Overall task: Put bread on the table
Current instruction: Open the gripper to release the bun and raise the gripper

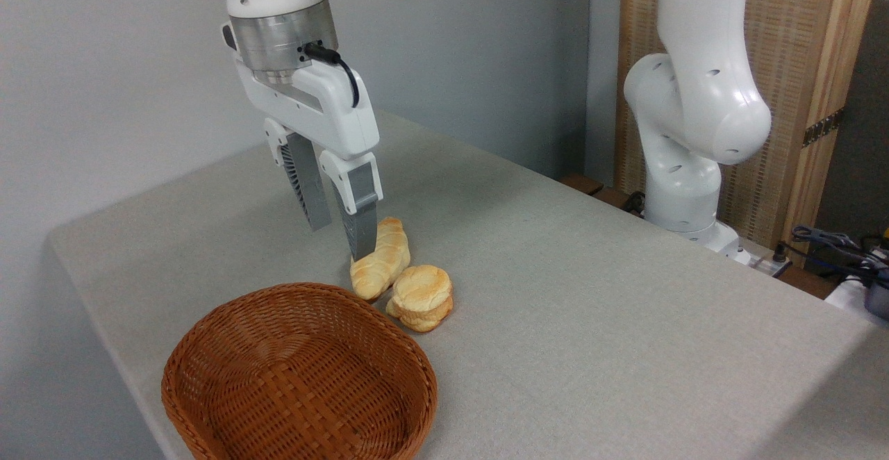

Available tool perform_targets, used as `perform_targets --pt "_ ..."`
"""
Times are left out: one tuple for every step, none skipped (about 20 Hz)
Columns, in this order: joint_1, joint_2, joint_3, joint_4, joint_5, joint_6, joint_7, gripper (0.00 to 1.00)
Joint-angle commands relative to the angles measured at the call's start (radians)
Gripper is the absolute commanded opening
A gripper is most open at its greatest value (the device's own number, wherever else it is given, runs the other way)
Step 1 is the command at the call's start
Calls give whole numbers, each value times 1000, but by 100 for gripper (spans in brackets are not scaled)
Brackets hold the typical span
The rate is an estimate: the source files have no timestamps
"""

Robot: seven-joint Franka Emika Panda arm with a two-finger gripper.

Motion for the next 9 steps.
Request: perform_targets --pt "-16 1 -3 10 3 9 5 100" --pt "-16 1 -3 13 3 11 5 100" --pt "-18 1 -3 39 0 14 5 100" --pt "-18 1 -3 42 0 14 5 100" --pt "-18 -2 -4 41 -2 12 5 100" --pt "-18 -4 -9 39 -3 9 0 100" --pt "-18 0 -7 39 -5 9 -3 100" --pt "-18 1 -7 41 -5 9 -4 100" --pt "-16 0 -6 41 -5 9 -3 100"
